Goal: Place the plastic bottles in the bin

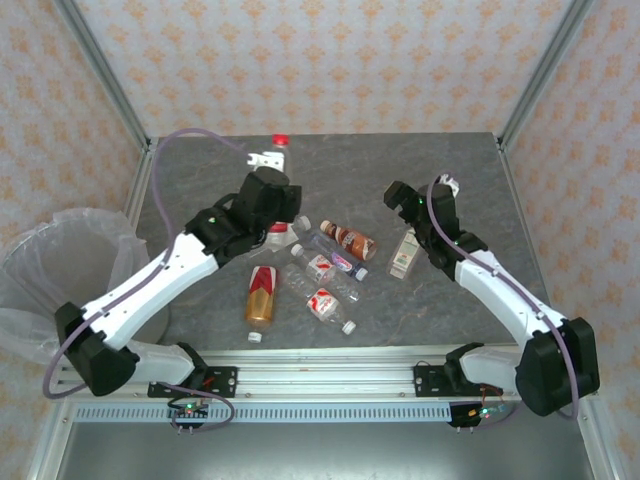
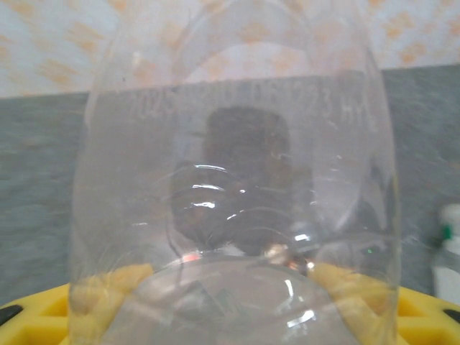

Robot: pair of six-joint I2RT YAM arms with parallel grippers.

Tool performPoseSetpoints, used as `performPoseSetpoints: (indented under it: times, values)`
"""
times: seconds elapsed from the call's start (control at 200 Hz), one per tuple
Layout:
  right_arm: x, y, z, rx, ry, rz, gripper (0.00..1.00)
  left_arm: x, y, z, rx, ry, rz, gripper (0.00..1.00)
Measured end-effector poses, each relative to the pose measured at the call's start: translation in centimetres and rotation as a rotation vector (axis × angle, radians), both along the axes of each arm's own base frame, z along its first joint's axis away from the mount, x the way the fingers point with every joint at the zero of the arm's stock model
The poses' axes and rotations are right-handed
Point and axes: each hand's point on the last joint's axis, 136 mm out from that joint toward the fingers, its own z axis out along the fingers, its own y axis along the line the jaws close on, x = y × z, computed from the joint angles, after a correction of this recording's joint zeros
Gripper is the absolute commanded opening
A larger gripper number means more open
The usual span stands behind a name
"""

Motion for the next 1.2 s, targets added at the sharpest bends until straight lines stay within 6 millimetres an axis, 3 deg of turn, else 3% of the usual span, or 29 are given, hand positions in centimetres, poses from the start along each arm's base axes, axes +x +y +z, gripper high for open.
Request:
performPoseSetpoints:
  times: [0.225,0.385,0.535,0.616,0.711,0.801,0.946,1.201]
  values:
    - [0.6,0.5,-0.9,0.006,0.024,0.011,0.99,-2.6,7.2,7.4,0.129,-0.161,0.218,0.56]
    - [1.2,1.0,-1.4,0.006,0.04,0.021,0.99,-5.5,14.6,10.7,0.226,-0.231,0.453,0.56]
    - [1.9,1.4,-1.3,0.009,0.044,0.031,0.99,-10.0,22.9,13.2,0.262,-0.285,0.737,0.54]
    - [2.1,1.6,-1.3,0.01,0.042,0.035,0.99,-13.0,25.9,14.2,0.256,-0.33,0.854,0.53]
    - [2.3,1.7,-1.3,0.009,0.043,0.039,0.99,-15.9,28.2,14.3,0.248,-0.363,0.954,0.53]
    - [2.5,1.8,-1.3,0.005,0.043,0.046,0.99,-17.4,29.8,14.3,0.252,-0.366,1.039,0.54]
    - [2.5,1.8,-1.4,-0.009,0.043,0.054,0.99,-17.8,32.1,12.6,0.284,-0.309,1.167,0.55]
    - [2.5,1.8,-1.4,-0.029,0.042,0.064,0.99,-17.7,36.8,7.0,0.202,-0.154,1.314,0.56]
